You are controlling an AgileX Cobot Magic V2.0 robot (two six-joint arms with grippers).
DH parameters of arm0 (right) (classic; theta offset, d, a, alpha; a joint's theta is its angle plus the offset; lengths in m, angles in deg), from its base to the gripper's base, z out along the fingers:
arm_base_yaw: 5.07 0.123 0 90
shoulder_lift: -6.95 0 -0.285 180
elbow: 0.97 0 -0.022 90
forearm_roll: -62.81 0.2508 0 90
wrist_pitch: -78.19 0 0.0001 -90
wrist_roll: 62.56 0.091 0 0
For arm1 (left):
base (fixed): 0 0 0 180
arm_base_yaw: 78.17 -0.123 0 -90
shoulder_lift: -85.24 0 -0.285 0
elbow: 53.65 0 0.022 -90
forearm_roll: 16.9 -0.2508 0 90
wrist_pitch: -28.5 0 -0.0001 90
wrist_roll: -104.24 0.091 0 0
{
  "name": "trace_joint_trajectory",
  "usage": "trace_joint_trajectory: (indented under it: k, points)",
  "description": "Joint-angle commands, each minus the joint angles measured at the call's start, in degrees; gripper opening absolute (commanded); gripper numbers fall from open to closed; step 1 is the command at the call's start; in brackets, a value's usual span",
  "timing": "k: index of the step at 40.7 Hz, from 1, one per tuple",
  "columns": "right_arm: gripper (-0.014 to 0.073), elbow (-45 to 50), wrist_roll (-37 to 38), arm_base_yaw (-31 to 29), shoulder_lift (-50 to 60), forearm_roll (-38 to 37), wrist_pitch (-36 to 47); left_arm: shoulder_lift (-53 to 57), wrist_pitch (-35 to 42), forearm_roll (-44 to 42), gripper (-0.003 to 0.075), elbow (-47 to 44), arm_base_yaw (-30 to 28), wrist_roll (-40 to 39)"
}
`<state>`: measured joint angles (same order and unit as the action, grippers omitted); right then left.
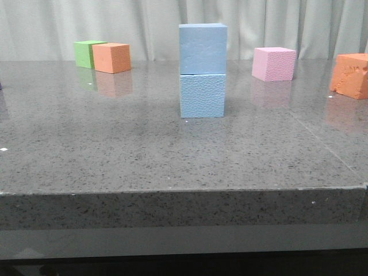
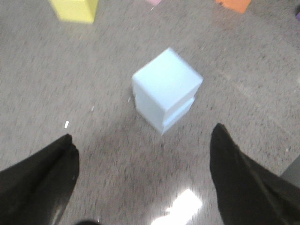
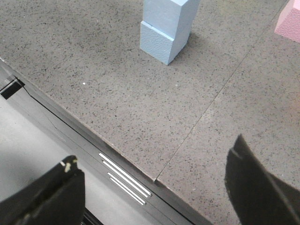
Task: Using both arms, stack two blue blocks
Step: 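Open the left gripper and raise it off the stacked cube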
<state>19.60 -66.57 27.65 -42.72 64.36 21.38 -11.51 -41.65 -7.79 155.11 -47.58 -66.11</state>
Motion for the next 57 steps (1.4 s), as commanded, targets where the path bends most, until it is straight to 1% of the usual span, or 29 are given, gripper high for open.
trace_joint_trajectory:
  k: [1, 17, 20, 28, 31, 35, 38, 47, 49, 51, 52, 54, 57]
  points:
    - [0.0615, -1.4, -0.3, -0.3, 0.3, -0.2, 3.4, 6.0, 1.3, 0.6, 0.0564, -3.6, -0.2, -1.9]
    - [0.0615, -1.4, -0.3, -0.3, 0.3, 0.1, 3.7, 27.7, 8.2, 0.5, 0.0564, -34.5, -0.4, -3.1]
    - [0.0615, -1.4, -0.3, -0.3, 0.3, 0.1, 3.9, 33.1, 10.5, 0.5, 0.0564, -40.4, -0.4, -3.1]
    - [0.0615, -1.4, -0.3, -0.3, 0.3, 0.1, 4.0, 45.9, 17.9, 0.5, 0.0564, -52.2, -0.4, -3.1]
    - [0.0615, -1.4, 1.7, -0.3, 0.3, -0.7, 4.2, 49.9, 20.8, 0.5, 0.0564, -55.4, -0.4, -3.1]
    - [0.0615, -1.4, 9.4, -0.3, 0.3, -5.6, 3.1, 54.0, 23.8, 0.5, 0.0564, -58.3, -0.4, -3.1]
    - [0.0615, -1.4, 13.2, -0.3, 0.3, -7.5, 2.3, 55.8, 25.1, 0.5, 0.0564, -59.6, -0.4, -3.1]
    - [0.061, -1.4, 13.5, -0.3, 0.3, -6.9, 2.0, 56.3, 26.2, 0.5, 0.0562, -59.7, -0.4, -3.1]
    - [0.0583, -1.4, 13.4, -0.3, 0.3, -6.9, 2.0, 56.3, 26.3, 0.5, 0.054, -59.7, -0.4, -3.1]
    - [0.0515, -1.4, 12.9, -0.3, 0.3, -6.9, 2.0, 56.3, 26.4, 0.5, 0.0485, -59.7, -0.4, -3.1]
    - [0.0475, -1.4, 12.6, -0.3, 0.3, -6.9, 2.0, 56.3, 26.4, 0.5, 0.0443, -59.7, -0.4, -3.1]
    - [0.0349, -1.4, 12.2, -0.3, 0.3, -6.9, 1.9, 56.3, 26.5, 0.5, 0.036, -59.7, -0.4, -3.1]
    - [0.0188, -1.4, 12.2, -0.3, 0.3, -6.9, 1.9, 56.3, 26.6, 0.5, 0.0225, -59.7, -0.4, -3.1]
